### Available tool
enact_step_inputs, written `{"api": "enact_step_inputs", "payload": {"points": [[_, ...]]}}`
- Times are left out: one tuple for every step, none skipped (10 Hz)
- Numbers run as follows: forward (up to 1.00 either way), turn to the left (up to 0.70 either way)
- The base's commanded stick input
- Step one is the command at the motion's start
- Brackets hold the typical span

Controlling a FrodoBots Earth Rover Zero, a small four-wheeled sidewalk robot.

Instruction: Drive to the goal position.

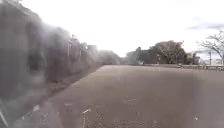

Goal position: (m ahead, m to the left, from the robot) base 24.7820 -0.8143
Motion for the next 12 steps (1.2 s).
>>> {"api": "enact_step_inputs", "payload": {"points": [[1.0, 0.0], [1.0, 0.0], [1.0, 0.0], [1.0, 0.0], [1.0, 0.0], [1.0, 0.0], [1.0, 0.0], [1.0, 0.0], [1.0, 0.0], [1.0, 0.0], [1.0, 0.22], [1.0, 0.16]]}}
